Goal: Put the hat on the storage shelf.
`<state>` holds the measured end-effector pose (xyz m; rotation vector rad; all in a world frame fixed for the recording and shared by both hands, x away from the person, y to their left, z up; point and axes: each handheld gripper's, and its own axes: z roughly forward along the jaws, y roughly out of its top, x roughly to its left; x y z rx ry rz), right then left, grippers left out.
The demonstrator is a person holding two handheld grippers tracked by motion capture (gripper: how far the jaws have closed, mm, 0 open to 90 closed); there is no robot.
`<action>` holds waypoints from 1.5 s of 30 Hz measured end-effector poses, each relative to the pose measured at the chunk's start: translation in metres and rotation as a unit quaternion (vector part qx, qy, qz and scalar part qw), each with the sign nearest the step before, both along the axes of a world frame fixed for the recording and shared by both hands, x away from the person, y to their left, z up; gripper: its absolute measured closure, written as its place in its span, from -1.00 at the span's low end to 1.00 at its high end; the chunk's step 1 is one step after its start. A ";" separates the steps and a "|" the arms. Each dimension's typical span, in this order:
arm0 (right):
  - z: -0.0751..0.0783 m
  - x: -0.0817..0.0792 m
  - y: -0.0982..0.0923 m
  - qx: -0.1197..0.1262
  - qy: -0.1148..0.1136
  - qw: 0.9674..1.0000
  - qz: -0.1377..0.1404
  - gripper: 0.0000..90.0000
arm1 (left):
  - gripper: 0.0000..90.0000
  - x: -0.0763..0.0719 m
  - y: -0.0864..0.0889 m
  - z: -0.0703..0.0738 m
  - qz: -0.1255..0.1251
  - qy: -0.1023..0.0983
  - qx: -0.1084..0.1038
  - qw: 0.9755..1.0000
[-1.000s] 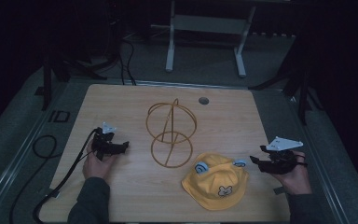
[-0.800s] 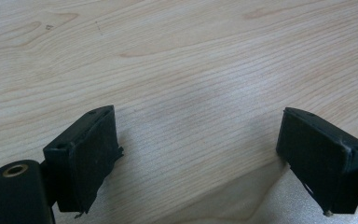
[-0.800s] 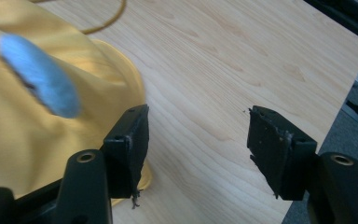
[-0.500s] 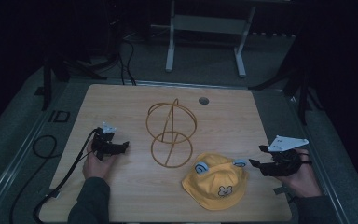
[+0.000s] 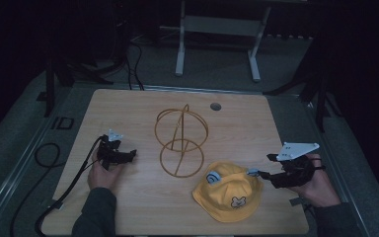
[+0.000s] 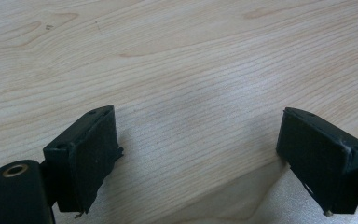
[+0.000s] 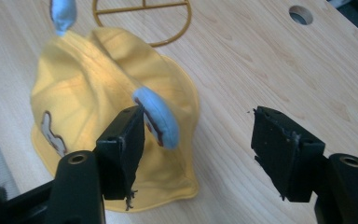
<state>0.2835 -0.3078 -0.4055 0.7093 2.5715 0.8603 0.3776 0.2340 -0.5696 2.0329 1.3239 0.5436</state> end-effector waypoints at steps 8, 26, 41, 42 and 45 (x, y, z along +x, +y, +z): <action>0.006 0.002 0.014 -0.008 0.010 1.000 0.027 -0.27 | -0.72 0.000 0.000 0.000 0.000 0.000 0.000 1.000; 0.015 0.007 0.050 -0.051 0.032 0.995 0.083 -0.46 | -0.72 0.000 0.000 0.000 0.000 0.000 0.000 1.000; 0.009 0.010 0.077 -0.098 0.054 0.986 0.127 -0.19 | -0.72 0.000 0.000 0.000 0.000 0.000 0.000 1.000; 0.008 0.010 0.079 -0.101 0.058 0.985 0.131 -0.17 | -0.72 0.000 0.000 0.000 0.000 0.000 0.000 1.000; 0.003 0.010 0.084 -0.111 0.067 0.982 0.139 -0.13 | -0.72 0.000 0.000 0.000 0.000 0.000 0.000 1.000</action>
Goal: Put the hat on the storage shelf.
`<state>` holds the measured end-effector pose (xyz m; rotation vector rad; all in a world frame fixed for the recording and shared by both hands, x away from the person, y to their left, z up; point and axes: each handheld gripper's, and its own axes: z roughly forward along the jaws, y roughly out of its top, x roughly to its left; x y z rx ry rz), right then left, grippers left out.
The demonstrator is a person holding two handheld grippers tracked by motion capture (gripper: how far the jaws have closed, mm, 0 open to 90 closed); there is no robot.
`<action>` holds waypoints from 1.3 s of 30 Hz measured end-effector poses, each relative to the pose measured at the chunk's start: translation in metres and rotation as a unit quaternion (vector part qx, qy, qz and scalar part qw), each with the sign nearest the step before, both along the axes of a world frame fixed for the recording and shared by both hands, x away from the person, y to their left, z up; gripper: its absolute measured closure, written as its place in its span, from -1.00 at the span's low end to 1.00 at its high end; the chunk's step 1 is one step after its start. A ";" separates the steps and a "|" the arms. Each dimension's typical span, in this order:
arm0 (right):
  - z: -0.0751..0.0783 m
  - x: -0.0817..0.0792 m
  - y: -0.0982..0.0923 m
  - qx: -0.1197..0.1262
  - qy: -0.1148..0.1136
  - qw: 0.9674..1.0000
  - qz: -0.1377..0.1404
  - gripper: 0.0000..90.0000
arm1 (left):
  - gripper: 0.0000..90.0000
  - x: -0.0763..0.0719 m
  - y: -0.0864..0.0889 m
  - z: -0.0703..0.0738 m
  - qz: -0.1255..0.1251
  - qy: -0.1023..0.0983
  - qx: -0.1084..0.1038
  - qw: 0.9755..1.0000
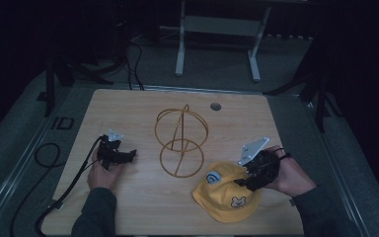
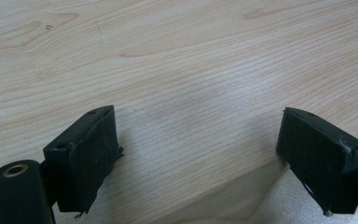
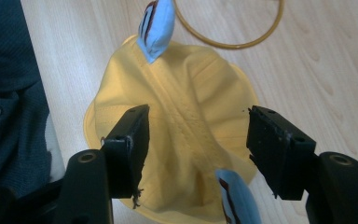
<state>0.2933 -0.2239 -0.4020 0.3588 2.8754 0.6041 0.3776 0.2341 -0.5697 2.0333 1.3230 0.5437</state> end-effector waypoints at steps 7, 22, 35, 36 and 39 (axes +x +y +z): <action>-0.010 0.003 0.008 -0.029 0.011 0.999 0.011 -0.06 | -0.72 0.000 0.000 0.000 0.000 0.000 0.000 1.000; -0.016 0.012 0.025 -0.097 0.042 0.994 0.031 0.17 | -0.72 0.000 0.000 0.000 0.000 0.000 0.000 1.000; -0.018 0.019 0.031 -0.120 0.079 0.988 0.053 0.50 | -0.72 0.000 0.000 0.000 0.000 0.000 0.000 1.000; -0.018 0.019 0.031 -0.122 0.079 0.988 0.055 0.52 | -0.72 0.000 0.000 0.000 0.000 0.000 0.000 1.000; -0.016 0.018 0.030 -0.127 0.078 0.987 0.059 0.59 | -0.72 0.000 0.000 0.000 0.000 0.000 0.000 1.000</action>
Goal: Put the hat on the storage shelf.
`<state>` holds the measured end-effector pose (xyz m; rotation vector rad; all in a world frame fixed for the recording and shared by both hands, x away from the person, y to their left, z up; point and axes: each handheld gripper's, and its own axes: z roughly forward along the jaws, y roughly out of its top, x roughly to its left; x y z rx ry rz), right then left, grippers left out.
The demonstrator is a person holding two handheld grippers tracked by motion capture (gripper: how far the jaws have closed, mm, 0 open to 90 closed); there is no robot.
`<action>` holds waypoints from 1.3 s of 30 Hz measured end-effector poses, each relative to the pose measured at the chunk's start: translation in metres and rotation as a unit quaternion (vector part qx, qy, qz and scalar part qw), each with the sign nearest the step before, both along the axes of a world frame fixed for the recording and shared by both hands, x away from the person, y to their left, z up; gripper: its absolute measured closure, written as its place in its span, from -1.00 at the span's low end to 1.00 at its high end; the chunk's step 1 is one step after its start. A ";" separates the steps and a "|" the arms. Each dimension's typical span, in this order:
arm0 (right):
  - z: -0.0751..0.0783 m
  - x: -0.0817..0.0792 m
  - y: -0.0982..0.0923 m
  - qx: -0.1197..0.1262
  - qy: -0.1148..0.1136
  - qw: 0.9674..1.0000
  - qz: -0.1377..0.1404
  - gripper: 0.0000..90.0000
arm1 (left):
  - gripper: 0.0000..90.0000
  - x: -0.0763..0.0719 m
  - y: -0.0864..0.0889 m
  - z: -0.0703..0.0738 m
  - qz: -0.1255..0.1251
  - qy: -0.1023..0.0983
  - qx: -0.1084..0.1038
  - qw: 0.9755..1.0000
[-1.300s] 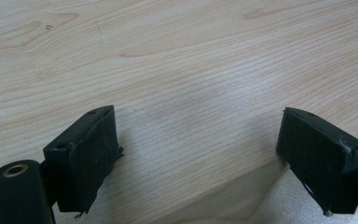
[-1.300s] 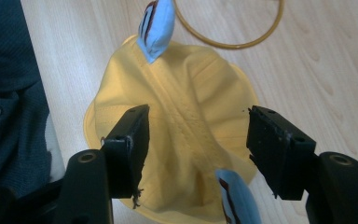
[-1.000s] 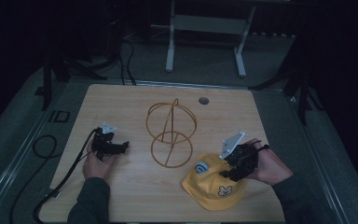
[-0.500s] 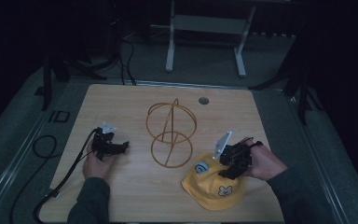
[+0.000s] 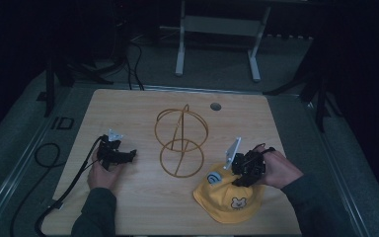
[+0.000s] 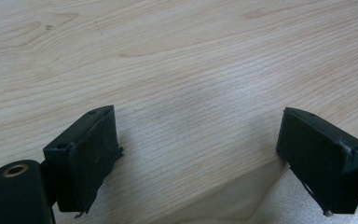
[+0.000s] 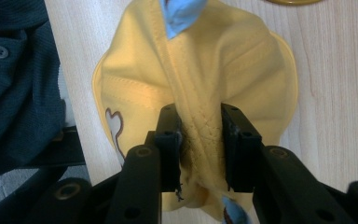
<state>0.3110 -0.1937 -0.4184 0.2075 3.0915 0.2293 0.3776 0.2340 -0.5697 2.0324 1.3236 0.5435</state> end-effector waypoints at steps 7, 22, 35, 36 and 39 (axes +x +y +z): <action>0.012 0.000 -0.006 0.000 0.002 1.000 0.002 0.64 | -0.72 0.000 0.000 0.000 0.000 0.000 0.000 1.000; 0.054 0.011 -0.028 0.051 -0.020 0.998 -0.015 0.65 | -0.72 0.000 0.000 0.000 0.000 0.000 0.000 1.000; 0.071 0.022 -0.038 0.047 -0.026 0.998 -0.027 0.67 | -0.72 0.000 0.000 0.000 0.000 0.000 0.000 1.000; 0.071 0.023 -0.038 0.047 -0.026 0.998 -0.029 0.66 | -0.72 0.000 0.000 0.000 0.000 0.000 0.000 1.000; 0.074 0.026 -0.041 0.050 -0.028 0.998 -0.033 0.67 | -0.72 0.000 0.000 0.000 0.000 0.000 0.000 1.000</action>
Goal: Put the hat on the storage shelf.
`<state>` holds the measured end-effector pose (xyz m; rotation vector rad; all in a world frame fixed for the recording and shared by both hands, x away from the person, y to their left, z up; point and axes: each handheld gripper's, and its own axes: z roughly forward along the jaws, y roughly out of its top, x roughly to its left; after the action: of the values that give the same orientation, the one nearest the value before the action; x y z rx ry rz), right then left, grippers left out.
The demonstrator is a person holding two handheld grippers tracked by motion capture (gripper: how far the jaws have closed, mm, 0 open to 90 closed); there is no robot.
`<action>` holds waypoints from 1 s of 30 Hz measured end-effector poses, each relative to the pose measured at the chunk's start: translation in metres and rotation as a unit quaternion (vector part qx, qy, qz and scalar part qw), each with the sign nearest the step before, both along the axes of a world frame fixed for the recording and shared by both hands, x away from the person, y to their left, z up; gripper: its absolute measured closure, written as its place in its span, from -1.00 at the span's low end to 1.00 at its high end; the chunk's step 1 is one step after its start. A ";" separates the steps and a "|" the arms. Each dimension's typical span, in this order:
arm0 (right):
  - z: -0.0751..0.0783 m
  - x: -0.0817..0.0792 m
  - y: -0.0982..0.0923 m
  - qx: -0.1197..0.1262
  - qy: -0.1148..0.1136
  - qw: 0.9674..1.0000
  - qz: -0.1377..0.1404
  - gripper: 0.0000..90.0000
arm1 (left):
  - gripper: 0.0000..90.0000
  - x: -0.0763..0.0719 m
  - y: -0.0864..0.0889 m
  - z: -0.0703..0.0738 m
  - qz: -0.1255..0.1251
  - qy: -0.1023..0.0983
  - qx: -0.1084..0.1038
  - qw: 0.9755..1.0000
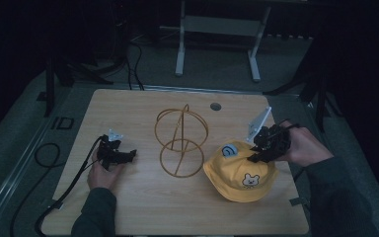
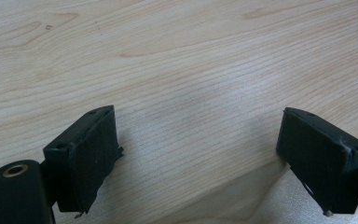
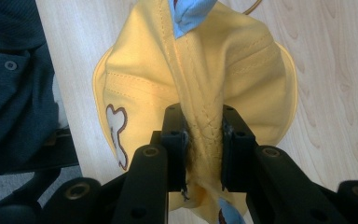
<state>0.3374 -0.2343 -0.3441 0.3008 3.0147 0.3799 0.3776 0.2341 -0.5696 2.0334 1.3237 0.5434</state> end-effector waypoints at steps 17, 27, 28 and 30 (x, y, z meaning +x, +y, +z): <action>0.017 0.021 -0.012 0.021 -0.001 0.999 -0.033 0.68 | -0.72 0.000 0.000 0.000 0.000 -0.001 0.000 1.000; 0.024 0.038 -0.022 0.034 0.000 0.997 -0.065 0.68 | -0.72 0.000 0.000 0.000 0.000 0.000 0.000 1.000; 0.026 0.040 -0.024 0.038 -0.001 0.997 -0.070 0.68 | -0.72 0.000 0.000 0.000 0.000 -0.001 0.000 1.000; 0.028 0.044 -0.027 0.043 -0.002 0.996 -0.080 0.68 | -0.72 0.000 0.000 0.000 0.000 -0.001 0.000 1.000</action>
<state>0.3812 -0.2608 -0.3158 0.5420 2.9476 0.4970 0.3776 0.2340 -0.5698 2.0317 1.3234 0.5447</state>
